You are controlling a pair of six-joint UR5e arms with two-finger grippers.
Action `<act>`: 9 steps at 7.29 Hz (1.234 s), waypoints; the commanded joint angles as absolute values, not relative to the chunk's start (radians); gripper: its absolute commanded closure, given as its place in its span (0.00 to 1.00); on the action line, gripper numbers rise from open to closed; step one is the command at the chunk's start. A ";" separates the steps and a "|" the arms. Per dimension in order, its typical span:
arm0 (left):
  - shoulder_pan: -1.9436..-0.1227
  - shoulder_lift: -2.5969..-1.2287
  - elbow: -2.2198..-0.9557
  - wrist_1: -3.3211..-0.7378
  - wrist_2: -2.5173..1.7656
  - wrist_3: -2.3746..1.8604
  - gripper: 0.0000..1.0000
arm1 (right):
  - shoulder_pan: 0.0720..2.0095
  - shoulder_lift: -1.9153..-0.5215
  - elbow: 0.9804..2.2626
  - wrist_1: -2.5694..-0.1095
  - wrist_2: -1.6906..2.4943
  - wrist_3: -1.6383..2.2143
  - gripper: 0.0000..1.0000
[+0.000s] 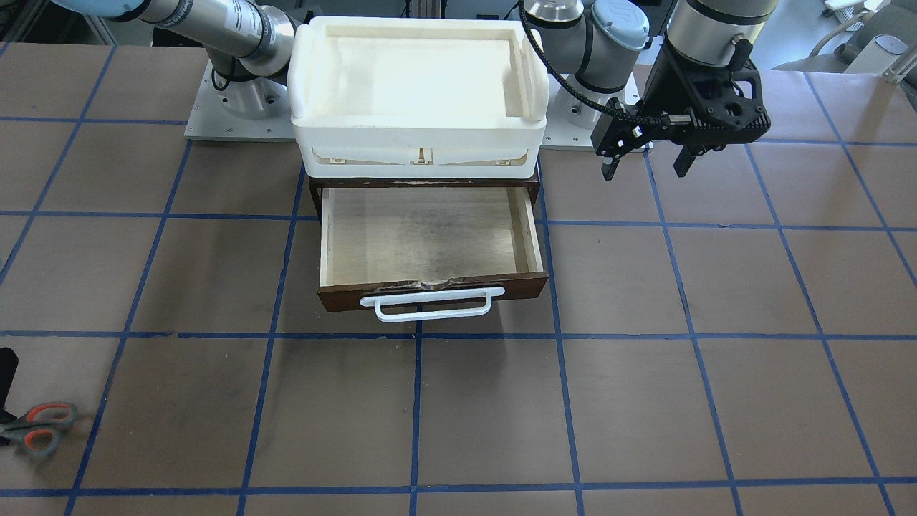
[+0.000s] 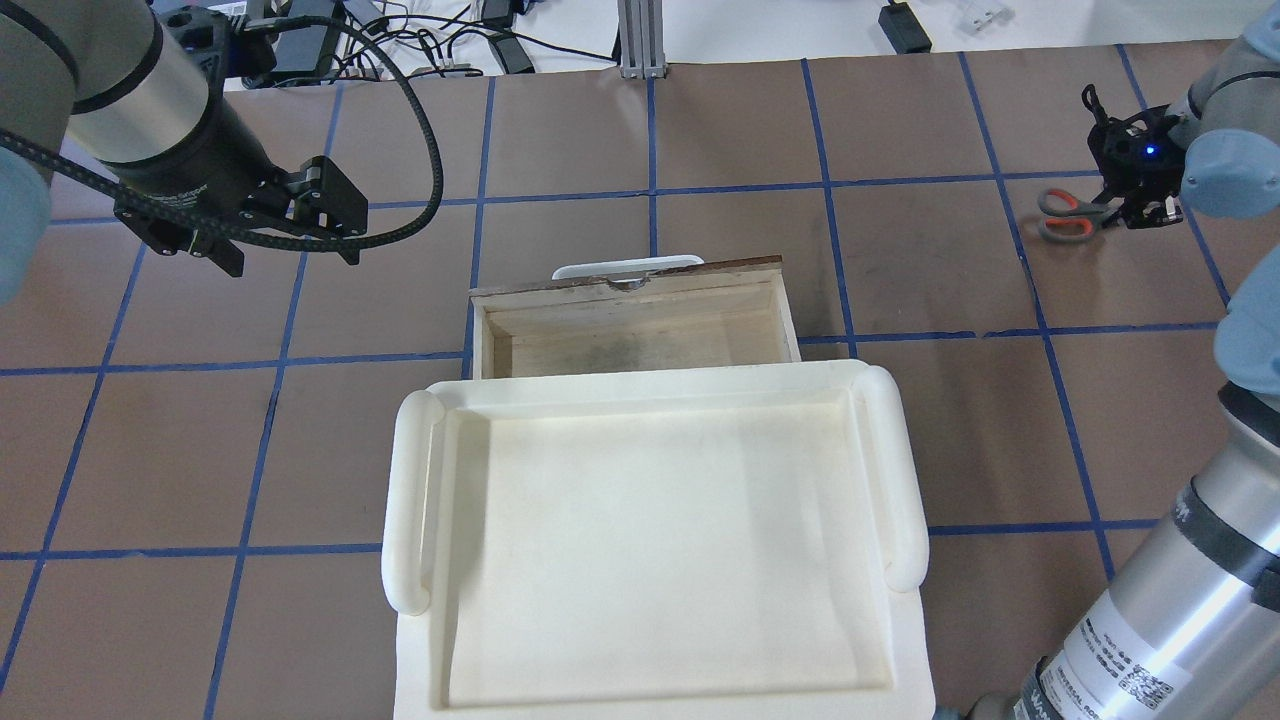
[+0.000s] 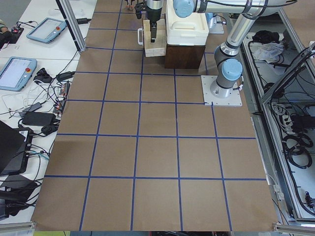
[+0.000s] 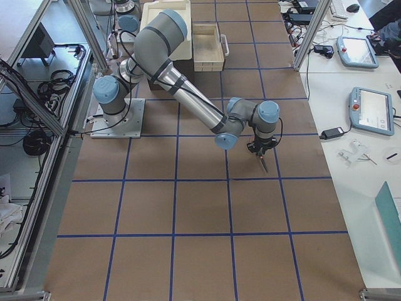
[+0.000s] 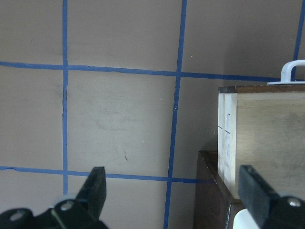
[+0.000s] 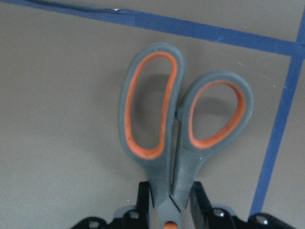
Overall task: Put scissors in drawer and close it
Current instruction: 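Close the right gripper on the scissors' blade end, then lift the scissors with the right gripper and carry them over the drawer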
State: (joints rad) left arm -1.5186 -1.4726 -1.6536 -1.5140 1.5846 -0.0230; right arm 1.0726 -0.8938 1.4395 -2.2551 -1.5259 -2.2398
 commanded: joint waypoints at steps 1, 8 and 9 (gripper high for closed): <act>-1.519 -1.473 -1.654 -1.516 1.586 -0.023 0.00 | 1.080 -0.963 1.440 -2.205 -1.522 -2.230 1.00; -1.519 -1.473 -1.654 -1.516 1.585 -0.023 0.00 | 1.334 -1.245 1.459 -1.876 -1.554 -1.895 1.00; -1.519 -1.473 -1.654 -1.516 1.586 -0.023 0.00 | 1.385 -1.267 1.459 -1.850 -1.557 -1.806 1.00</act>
State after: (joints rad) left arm -1.5187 -1.4726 -1.6536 -1.5156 1.5849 -0.0230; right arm 1.3213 -1.2368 1.4572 -1.8834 -1.5506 -1.8954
